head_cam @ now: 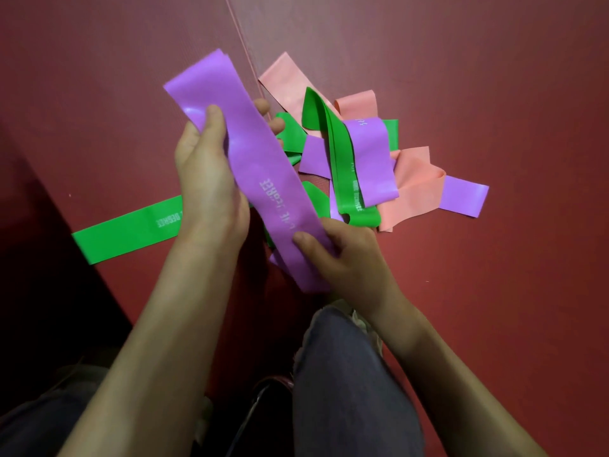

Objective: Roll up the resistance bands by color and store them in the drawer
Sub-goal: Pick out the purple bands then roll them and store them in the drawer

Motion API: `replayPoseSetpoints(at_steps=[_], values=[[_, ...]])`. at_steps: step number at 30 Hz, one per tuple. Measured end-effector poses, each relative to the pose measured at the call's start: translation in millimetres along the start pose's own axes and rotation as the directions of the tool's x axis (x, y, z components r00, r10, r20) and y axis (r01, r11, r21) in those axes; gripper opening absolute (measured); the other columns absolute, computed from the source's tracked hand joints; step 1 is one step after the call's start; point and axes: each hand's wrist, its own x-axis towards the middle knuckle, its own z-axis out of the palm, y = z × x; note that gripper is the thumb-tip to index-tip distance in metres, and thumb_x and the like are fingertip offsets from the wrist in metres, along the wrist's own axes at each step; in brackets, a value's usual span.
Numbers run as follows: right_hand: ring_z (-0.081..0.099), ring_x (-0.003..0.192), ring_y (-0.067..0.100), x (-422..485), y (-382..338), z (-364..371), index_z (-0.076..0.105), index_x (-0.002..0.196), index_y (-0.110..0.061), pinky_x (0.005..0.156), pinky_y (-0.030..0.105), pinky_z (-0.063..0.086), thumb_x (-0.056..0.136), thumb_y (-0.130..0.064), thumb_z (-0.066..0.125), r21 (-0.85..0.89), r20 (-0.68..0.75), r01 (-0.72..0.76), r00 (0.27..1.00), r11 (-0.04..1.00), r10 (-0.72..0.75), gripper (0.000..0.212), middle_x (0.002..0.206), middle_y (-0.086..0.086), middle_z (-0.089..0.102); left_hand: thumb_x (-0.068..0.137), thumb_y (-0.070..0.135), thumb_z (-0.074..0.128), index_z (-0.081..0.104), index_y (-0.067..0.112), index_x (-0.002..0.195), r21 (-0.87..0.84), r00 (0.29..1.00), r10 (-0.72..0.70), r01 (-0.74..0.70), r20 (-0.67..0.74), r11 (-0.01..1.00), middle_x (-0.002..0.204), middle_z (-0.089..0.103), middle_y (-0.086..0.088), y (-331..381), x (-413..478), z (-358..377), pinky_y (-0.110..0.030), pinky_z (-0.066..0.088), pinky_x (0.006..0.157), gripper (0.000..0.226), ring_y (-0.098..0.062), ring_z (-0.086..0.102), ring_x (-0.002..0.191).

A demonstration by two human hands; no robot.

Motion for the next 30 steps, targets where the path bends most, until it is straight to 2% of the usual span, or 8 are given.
replayPoseSetpoints(at_steps=[3, 5, 8, 13, 18, 23, 26, 30], values=[[0.042, 0.063, 0.006, 1.2, -8.1, 6.4, 0.062, 0.078, -0.004, 0.058, 0.025, 0.035, 0.08, -0.032, 0.055, 0.245, 0.226, -0.203, 0.963, 0.948, 0.148, 0.028, 0.064, 0.0, 0.051, 0.096, 0.01, 0.031, 0.052, 0.01, 0.084, 0.03, 0.999, 0.017, -0.018, 0.036, 0.999, 0.057, 0.068, 0.003, 3.1, 2.2, 0.7, -0.026, 0.052, 0.056, 0.024, -0.013, 0.065, 0.055], [0.052, 0.07, 0.013, 2.0, -3.7, 9.7, 0.06, 0.091, -0.001, 0.065, 0.03, 0.039, 0.085, -0.023, 0.057, 0.034, 0.275, -0.191, 0.946, 0.981, 0.175, 0.023, 0.073, 0.005, 0.061, 0.096, 0.009, 0.032, 0.053, 0.011, 0.083, 0.099, 0.998, -0.009, 0.002, 0.066, 0.995, 0.058, 0.069, 0.004, 0.1, 1.2, 0.8, -0.025, 0.053, 0.055, 0.025, -0.012, 0.066, 0.055], [0.056, 0.095, 0.03, 11.0, 3.6, 2.1, 0.054, 0.112, -0.007, 0.083, 0.039, 0.042, 0.088, -0.015, 0.05, -0.209, 0.056, -0.246, 0.963, 0.946, 0.263, 0.026, 0.103, 0.013, 0.063, 0.095, 0.008, 0.034, 0.054, 0.012, 0.085, 0.197, 0.99, -0.068, 0.042, 0.126, 0.979, 0.061, 0.071, 0.003, -14.8, -5.3, -3.6, -0.028, 0.056, 0.061, 0.023, -0.012, 0.067, 0.056], [0.053, 0.085, 0.018, 48.9, 7.9, -32.2, 0.056, 0.11, -0.011, 0.08, 0.031, 0.042, 0.088, -0.011, 0.046, 0.009, -0.286, -0.3, 0.913, 0.954, 0.29, 0.024, 0.098, 0.007, 0.062, 0.09, 0.013, 0.044, 0.059, 0.016, 0.088, 0.289, 0.986, -0.105, 0.064, 0.128, 0.955, 0.068, 0.072, 0.003, -36.6, -11.0, -9.9, -0.037, 0.055, 0.072, 0.016, -0.014, 0.067, 0.062], [0.044, 0.12, 0.032, 105.2, 40.8, -55.8, 0.051, 0.121, -0.004, 0.099, 0.036, 0.033, 0.089, -0.029, 0.048, -0.119, -0.387, -0.481, 0.828, 0.868, 0.406, 0.041, 0.127, 0.018, 0.052, 0.094, 0.009, 0.038, 0.056, 0.015, 0.09, 0.328, 0.976, -0.158, 0.102, 0.149, 0.939, 0.065, 0.071, 0.001, -41.6, -16.7, -5.8, -0.028, 0.056, 0.06, 0.019, -0.013, 0.065, 0.054], [0.052, 0.101, 0.028, 126.2, 36.6, -62.4, 0.049, 0.054, -0.019, 0.09, 0.034, 0.036, 0.083, -0.038, 0.055, -0.207, -0.334, -0.47, 0.858, 0.858, 0.39, 0.035, 0.086, 0.008, 0.066, 0.093, 0.011, 0.039, 0.057, 0.015, 0.092, 0.318, 0.972, -0.198, 0.149, 0.129, 0.936, 0.071, 0.072, 0.0, -43.4, -16.4, -4.8, -0.034, 0.055, 0.071, 0.018, -0.016, 0.066, 0.062], [0.041, 0.056, 0.005, 118.4, 21.7, -63.9, 0.041, 0.056, -0.025, 0.061, 0.024, 0.034, 0.084, -0.02, 0.058, 0.087, -0.36, -0.186, 0.91, 0.979, 0.205, 0.033, 0.053, -0.01, 0.043, 0.094, 0.008, 0.036, 0.058, 0.013, 0.091, 0.208, 0.945, -0.294, 0.263, 0.14, 0.942, 0.073, 0.071, -0.001, -40.7, -16.8, -1.4, -0.037, 0.055, 0.077, 0.023, -0.02, 0.067, 0.066], [0.032, 0.04, -0.002, 94.9, 3.4, -64.5, 0.044, 0.064, -0.022, 0.043, 0.014, 0.025, 0.089, -0.01, 0.054, 0.418, -0.246, -0.05, 0.955, 0.907, 0.166, 0.029, 0.038, -0.013, 0.04, 0.094, 0.009, 0.033, 0.053, 0.009, 0.09, 0.135, 0.882, -0.413, 0.391, 0.228, 0.91, 0.058, 0.07, 0.002, -32.2, -19.0, 4.2, -0.025, 0.054, 0.053, 0.021, -0.014, 0.065, 0.048]])
